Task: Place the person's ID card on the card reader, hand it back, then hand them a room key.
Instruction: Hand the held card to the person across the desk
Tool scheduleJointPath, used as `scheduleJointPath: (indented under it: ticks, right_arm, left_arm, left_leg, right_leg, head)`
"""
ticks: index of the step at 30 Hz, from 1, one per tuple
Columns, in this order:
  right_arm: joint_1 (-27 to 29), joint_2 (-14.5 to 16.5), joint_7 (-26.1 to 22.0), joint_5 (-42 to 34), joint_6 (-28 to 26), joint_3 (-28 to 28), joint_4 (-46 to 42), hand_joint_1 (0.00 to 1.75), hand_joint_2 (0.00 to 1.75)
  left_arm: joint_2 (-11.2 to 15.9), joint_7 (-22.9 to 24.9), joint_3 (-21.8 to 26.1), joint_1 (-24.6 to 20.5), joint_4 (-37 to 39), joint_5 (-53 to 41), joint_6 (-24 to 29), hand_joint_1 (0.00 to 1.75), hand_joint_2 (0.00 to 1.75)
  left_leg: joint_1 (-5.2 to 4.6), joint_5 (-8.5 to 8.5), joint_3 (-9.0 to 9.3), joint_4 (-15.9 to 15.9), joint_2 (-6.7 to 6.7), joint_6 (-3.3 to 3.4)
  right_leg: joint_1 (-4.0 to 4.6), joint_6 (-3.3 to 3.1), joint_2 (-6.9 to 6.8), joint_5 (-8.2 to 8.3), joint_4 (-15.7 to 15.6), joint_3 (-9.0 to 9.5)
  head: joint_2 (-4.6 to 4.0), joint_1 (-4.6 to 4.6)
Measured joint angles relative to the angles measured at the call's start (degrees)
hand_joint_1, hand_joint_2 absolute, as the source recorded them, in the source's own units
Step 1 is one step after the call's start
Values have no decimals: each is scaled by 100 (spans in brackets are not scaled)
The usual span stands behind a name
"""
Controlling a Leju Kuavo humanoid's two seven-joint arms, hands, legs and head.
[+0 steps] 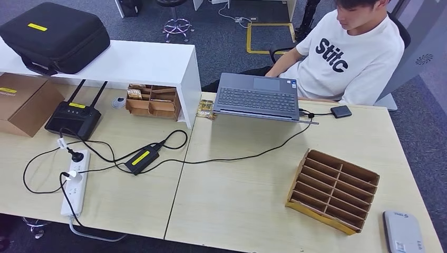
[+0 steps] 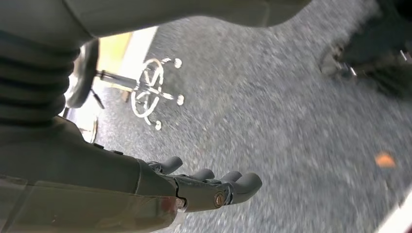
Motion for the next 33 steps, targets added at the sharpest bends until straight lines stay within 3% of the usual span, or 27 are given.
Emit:
scheduleJointPath:
  ticks: [1,2,4,6,8,11,13,15,18,19,21,23,25,27,29,31,33]
  right_arm:
    - [-4,-1,-3,-98,-233,-11,-9,0,175]
    - [1,-1,-25,-223,-524,-40,-18,0,175]
    - [33,-1,-100,-423,-973,-134,-32,0,175]
    - [74,-1,-164,-401,-809,-197,-31,0,87]
    - [99,0,-184,-181,-121,-181,-23,0,0]
    - [76,9,-118,134,572,-46,-2,0,0]
    - [33,19,-60,135,443,18,4,0,0]
    - [-8,18,-36,-80,-124,5,-8,0,0]
    - [10,15,-143,-546,-861,-195,-26,0,0]
    - [37,13,-185,-609,-852,-260,-26,0,0]
    - [98,9,-216,-566,-514,-317,-22,0,0]
    - [150,13,-211,-387,42,-311,-5,0,0]
    - [171,19,-182,-176,433,-267,14,0,0]
    - [150,20,-64,-58,334,-204,19,0,0]
    - [90,10,97,-93,-177,-175,7,0,0]
    - [26,-12,178,-257,-597,-193,-14,0,87]
    - [1,-30,150,-448,-651,-266,-27,0,175]
  left_arm:
    - [-5,-16,-2,7,-1,31,321,0,0]
    - [-24,-57,1,15,-1,93,772,0,0]
    - [-99,-204,37,21,-2,285,1731,0,87]
    - [-162,-294,82,13,-2,367,2015,0,87]
    - [-152,-210,80,-4,-2,240,1285,0,0]
    - [-64,24,-4,-17,1,13,-362,0,0]
    - [-9,97,-51,-11,1,-27,-728,0,0]
    - [26,68,-62,5,-4,36,-266,0,0]
    - [-73,-185,-20,29,-11,273,1636,0,0]
    - [-124,-257,7,28,-11,339,2166,0,0]
    - [-192,-303,44,19,-10,378,2425,0,0]
    - [-208,-259,46,-2,-9,284,1874,0,0]
    - [-182,-153,38,-29,-9,144,952,0,0]
    - [-114,-39,26,-38,-9,65,15,0,0]
    - [-48,35,23,-14,-9,47,-377,0,0]
    - [-21,47,23,18,-9,49,-41,0,0]
    - [-46,-24,23,34,-9,80,871,0,0]
  left_leg:
    - [0,0,0,0,0,0]
    - [0,0,0,0,0,0]
    - [-2,0,0,0,-1,0]
    - [-4,-1,-1,0,-1,1]
    - [-3,-2,-1,0,1,2]
    - [-1,-2,-2,0,4,2]
    - [0,-1,-1,0,5,1]
    - [-1,-1,1,0,4,1]
    - [-2,-1,1,0,-1,1]
    - [-2,-1,1,0,-3,1]
    - [-2,-2,1,0,-1,2]
    - [-3,-3,1,0,1,3]
    - [-3,-3,0,0,0,3]
    - [-2,-3,0,0,2,3]
    - [-2,-3,1,0,5,3]
    - [-2,-2,3,0,6,3]
    - [-2,-2,3,0,3,3]
  right_leg:
    - [0,0,0,0,0,0]
    - [0,0,0,0,-1,0]
    - [-2,1,0,0,-2,1]
    - [-4,1,1,0,-3,2]
    - [-4,1,1,0,-3,2]
    - [-4,1,4,0,-2,0]
    - [-3,1,4,0,-1,-1]
    - [-3,0,2,0,-1,-1]
    - [-3,1,-2,-1,-2,3]
    - [-3,1,-3,-1,-3,5]
    - [-3,2,-1,0,-4,5]
    - [-4,2,1,0,-4,3]
    - [-4,2,1,0,-4,3]
    - [-4,2,2,0,-1,2]
    - [-3,1,5,-1,1,1]
    - [-2,2,5,-1,-1,1]
    - [-2,2,1,-1,-3,3]
  head:
    - [0,1]
    - [0,1]
    - [0,1]
    - [0,1]
    - [0,0]
    - [0,1]
    - [0,0]
    - [0,-1]
    - [0,0]
    - [0,1]
    - [0,1]
    - [0,0]
    - [0,0]
    - [0,-2]
    - [0,-1]
    - [0,1]
    - [0,2]
